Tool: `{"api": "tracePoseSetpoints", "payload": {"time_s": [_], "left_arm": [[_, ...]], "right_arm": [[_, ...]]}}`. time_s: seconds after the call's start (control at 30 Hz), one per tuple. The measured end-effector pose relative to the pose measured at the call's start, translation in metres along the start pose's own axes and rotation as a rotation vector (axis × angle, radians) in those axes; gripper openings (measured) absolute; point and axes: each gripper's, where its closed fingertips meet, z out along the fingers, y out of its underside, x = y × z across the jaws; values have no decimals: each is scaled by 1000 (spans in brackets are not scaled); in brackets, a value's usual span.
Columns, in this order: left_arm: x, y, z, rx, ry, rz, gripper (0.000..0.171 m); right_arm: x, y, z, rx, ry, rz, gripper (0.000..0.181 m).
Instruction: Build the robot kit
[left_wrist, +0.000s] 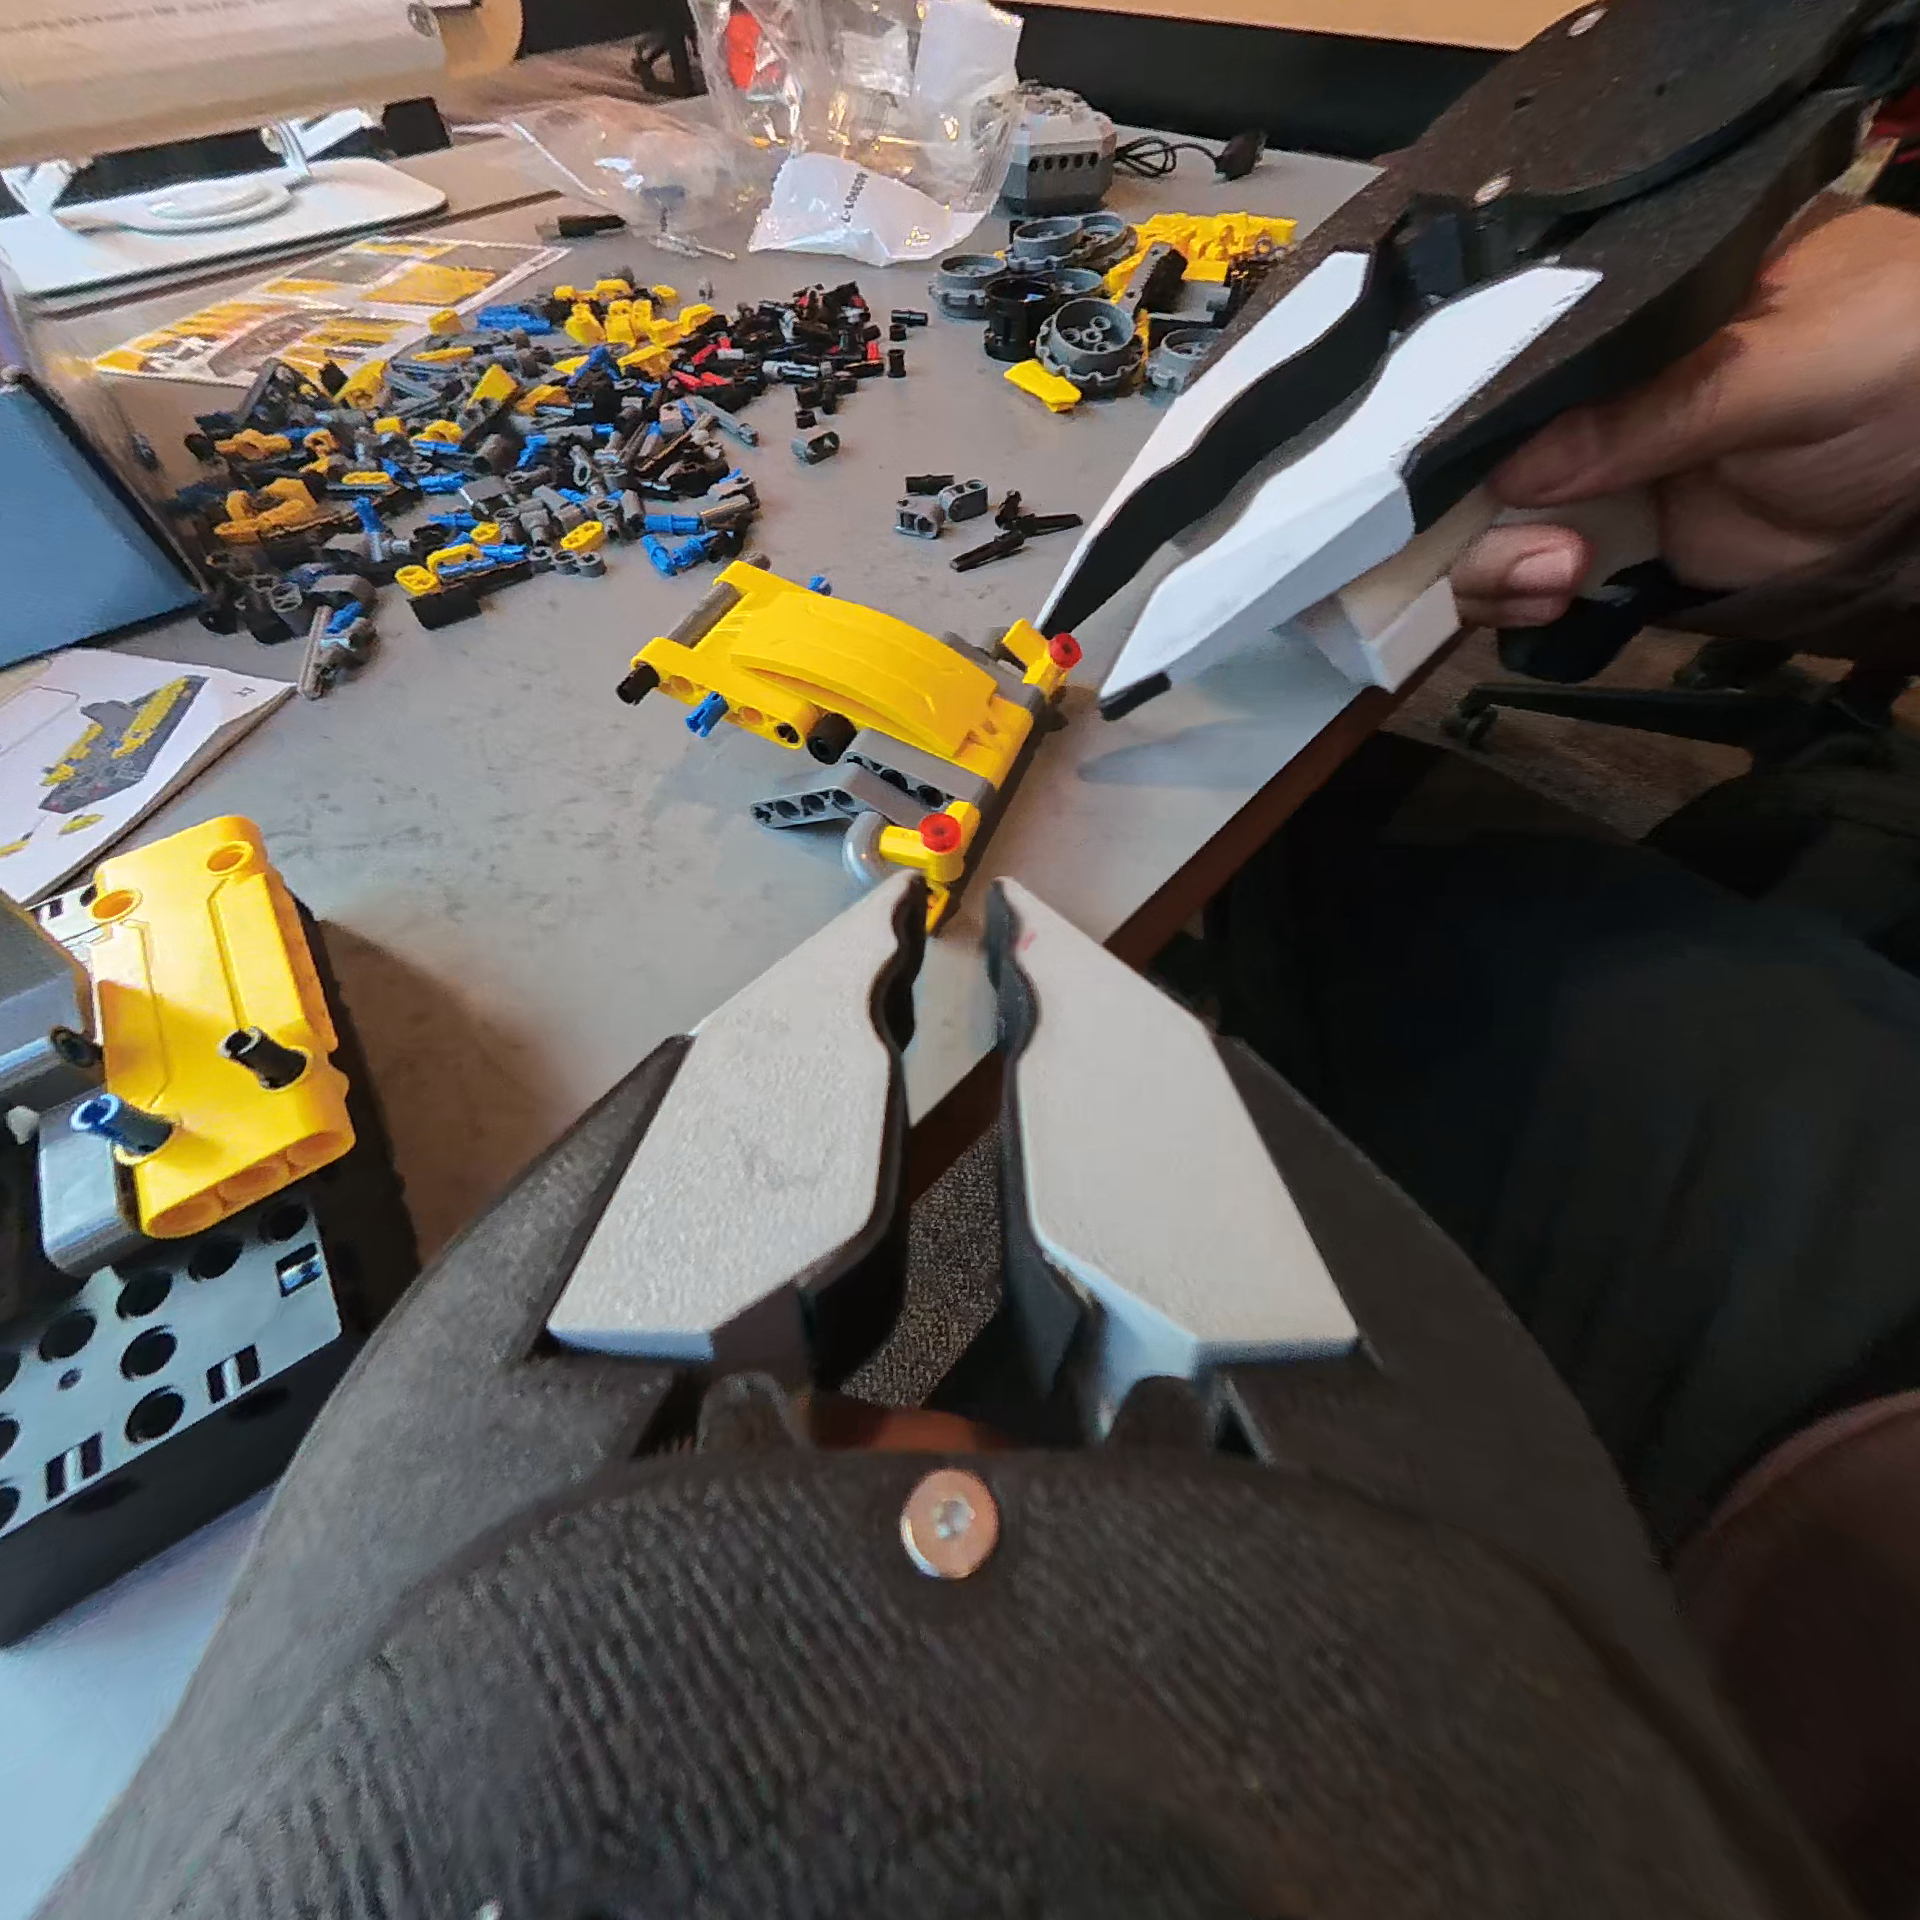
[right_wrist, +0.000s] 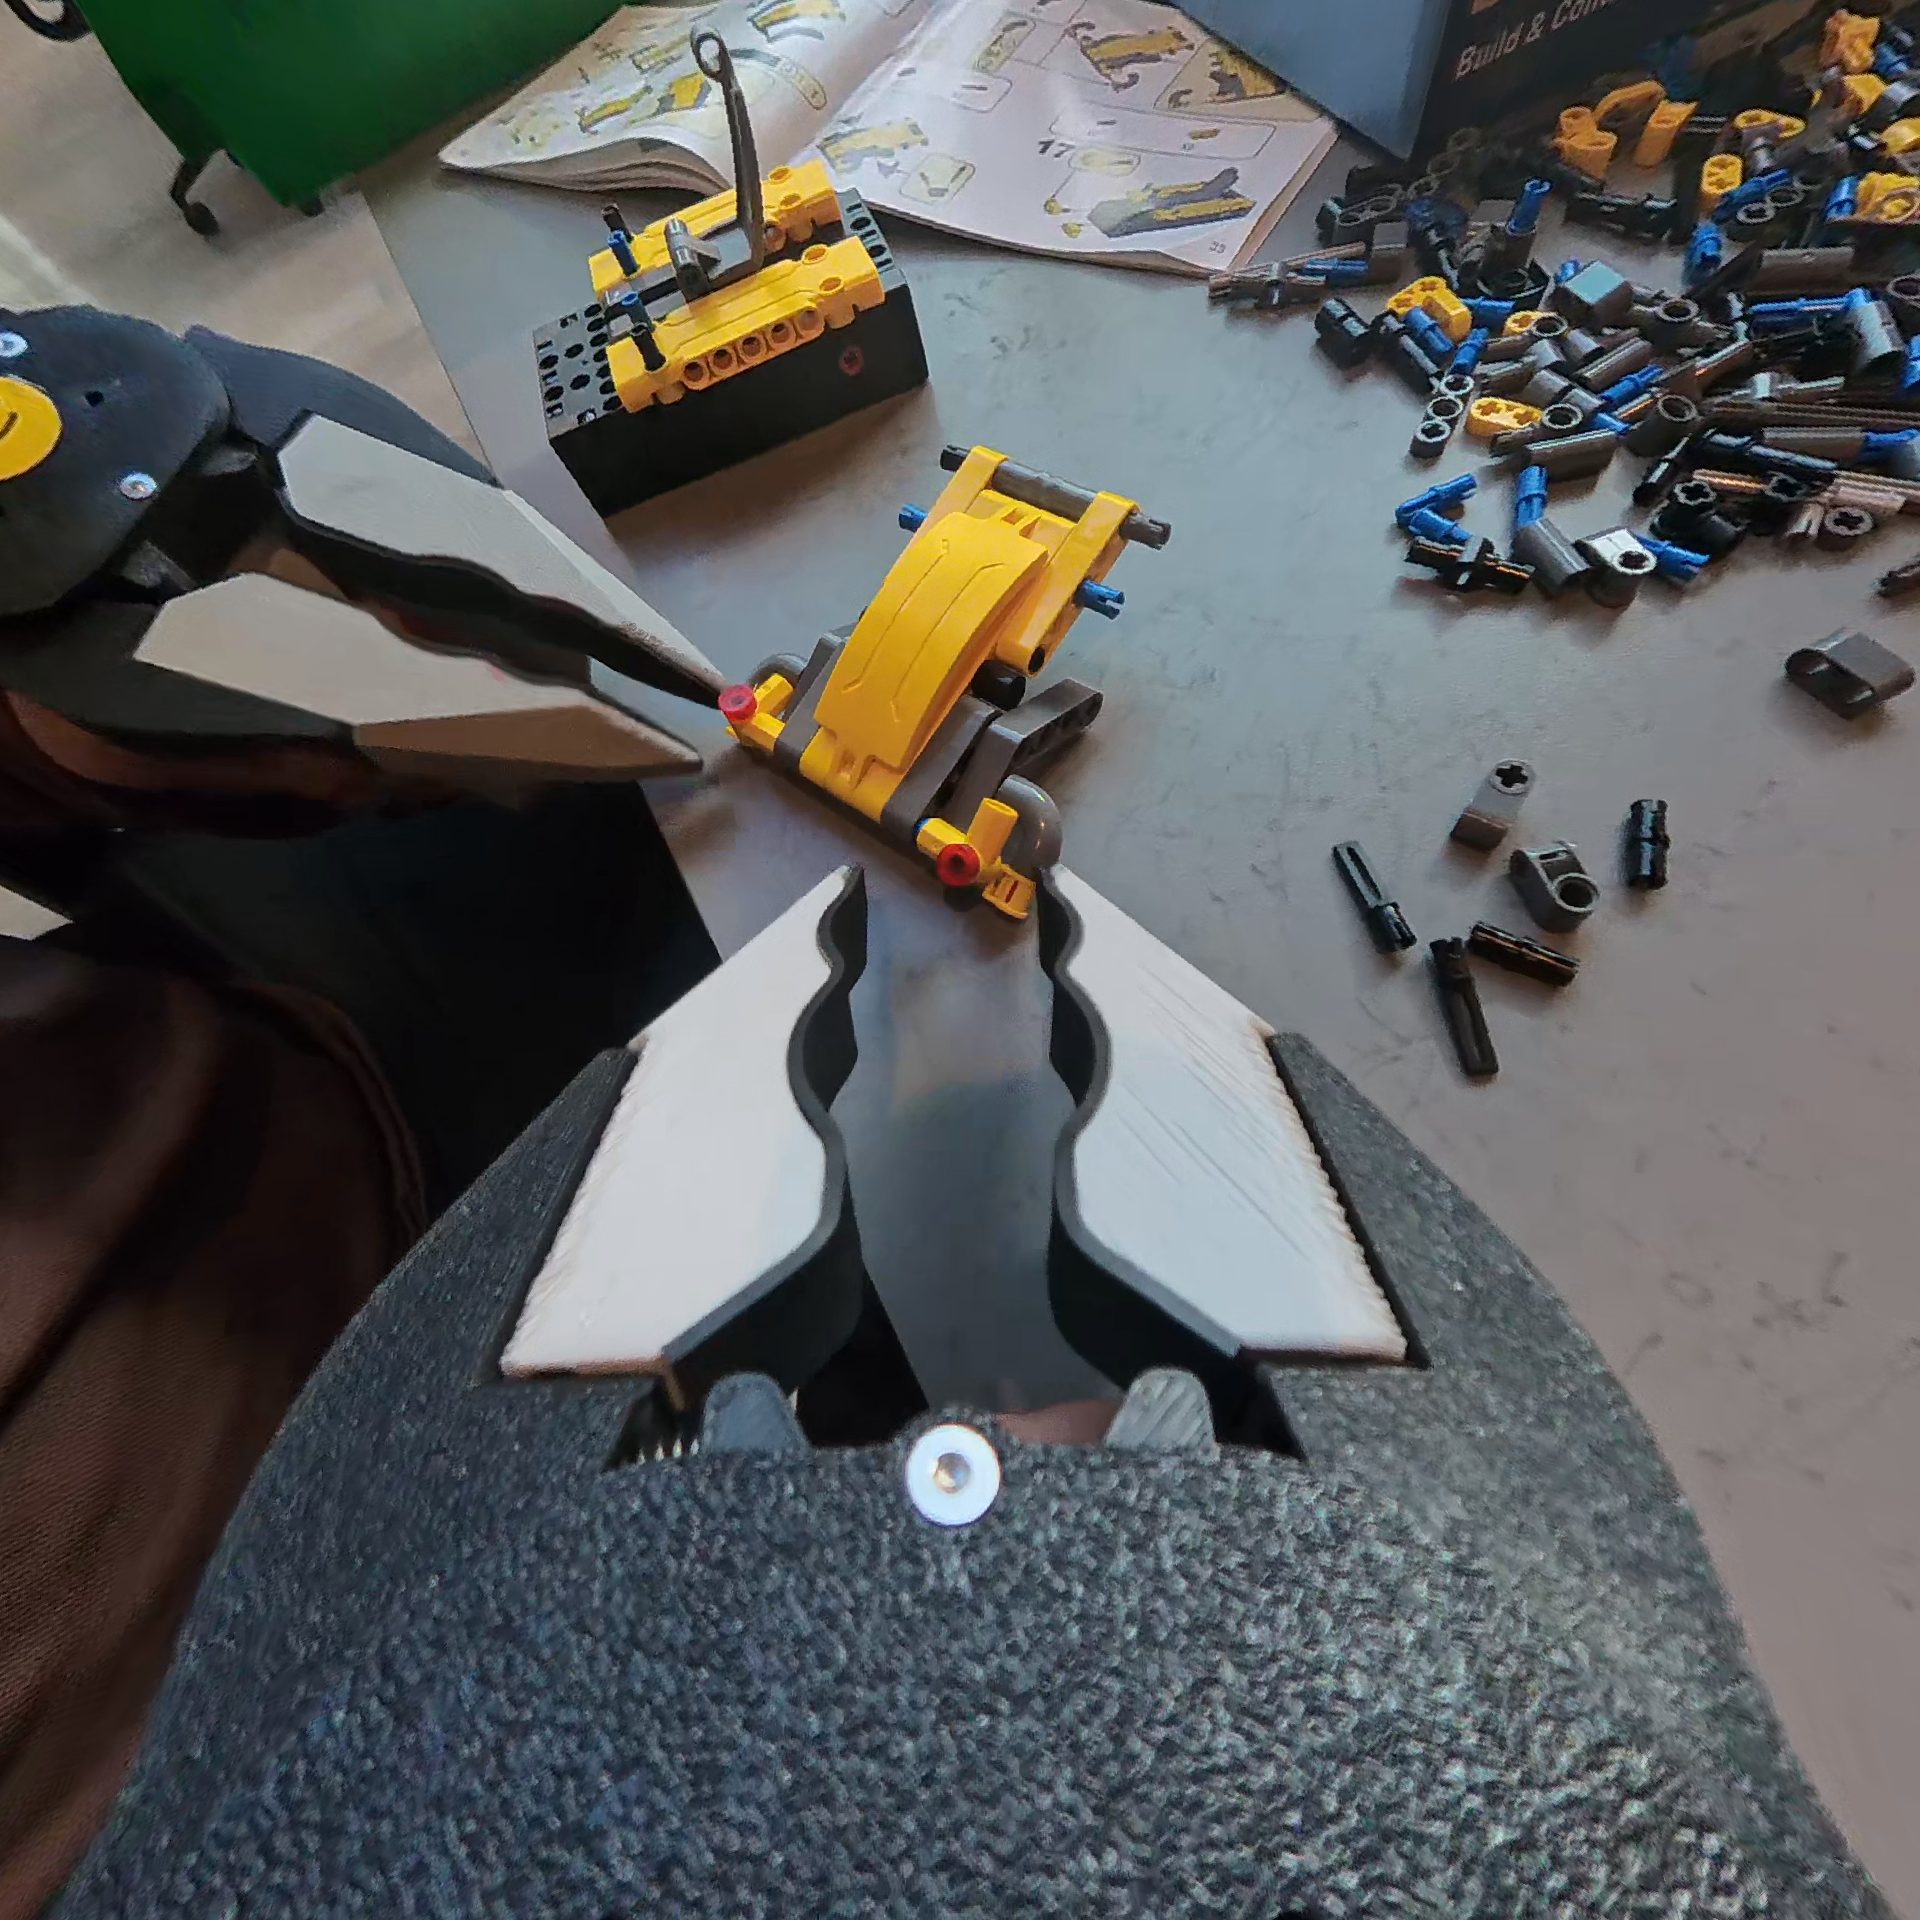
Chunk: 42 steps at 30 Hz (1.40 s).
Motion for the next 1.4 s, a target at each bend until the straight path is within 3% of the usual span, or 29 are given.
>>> {"api": "tracePoseSetpoints", "payload": {"time_s": [0.17, 0.3, 0.4, 0.43, 0.63, 1.4], "left_arm": [[-11, -2, -4, 11, -39, -5, 0], [-16, -6, -8, 39, -51, -19, 0], [-18, -11, -12, 71, -61, -31, 27], [-17, -12, -13, 77, -58, -29, 29], [-4, -16, -14, 100, -16, -9, 31], [45, -1, 1, 45, 196, 40, 30]], "right_arm": [[-12, 0, 6, -13, -22, -61, 38], [-18, 1, 11, -23, -2, -126, 31], [-16, -1, 10, -12, -10, -96, 29], [-16, -2, 9, -2, -16, -79, 29], [-14, -9, 4, 52, -47, -24, 25], [-20, -11, 2, 50, -155, 28, 14]]}}
